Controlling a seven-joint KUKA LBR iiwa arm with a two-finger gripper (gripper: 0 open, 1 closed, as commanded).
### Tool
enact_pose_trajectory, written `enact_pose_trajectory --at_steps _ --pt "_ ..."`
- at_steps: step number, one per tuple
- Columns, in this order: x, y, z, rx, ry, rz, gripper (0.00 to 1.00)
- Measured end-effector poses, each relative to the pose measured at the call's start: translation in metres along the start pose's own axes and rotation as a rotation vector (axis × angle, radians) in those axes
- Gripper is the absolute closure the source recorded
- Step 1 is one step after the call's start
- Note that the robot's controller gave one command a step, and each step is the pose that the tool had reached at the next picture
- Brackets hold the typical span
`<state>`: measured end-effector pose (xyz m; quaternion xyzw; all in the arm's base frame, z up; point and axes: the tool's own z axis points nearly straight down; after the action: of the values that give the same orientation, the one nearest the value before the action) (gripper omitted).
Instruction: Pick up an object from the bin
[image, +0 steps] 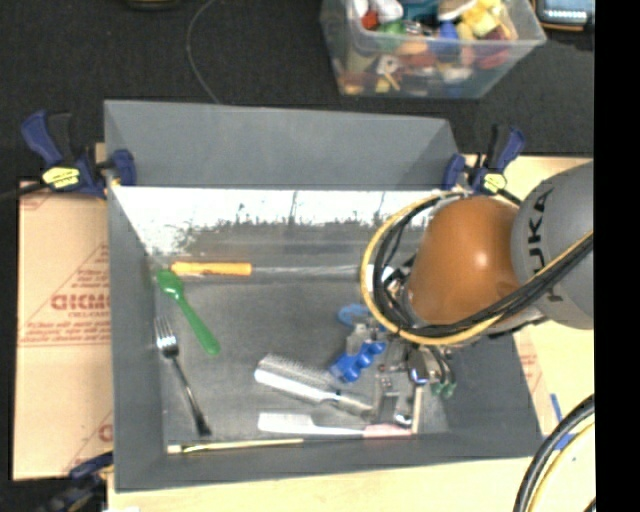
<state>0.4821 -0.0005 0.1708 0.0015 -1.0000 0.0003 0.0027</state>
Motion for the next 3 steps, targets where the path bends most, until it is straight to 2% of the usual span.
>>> enact_pose_trajectory --at_steps 1,2,3 --pt "-0.002 0.0 -0.003 0.0 -0.008 0.0 0.0" --pt "0.002 0.05 0.1 -0.002 -0.019 0.038 0.0" --pt "0.009 0.07 0.027 0.0 -0.023 0.007 0.0"
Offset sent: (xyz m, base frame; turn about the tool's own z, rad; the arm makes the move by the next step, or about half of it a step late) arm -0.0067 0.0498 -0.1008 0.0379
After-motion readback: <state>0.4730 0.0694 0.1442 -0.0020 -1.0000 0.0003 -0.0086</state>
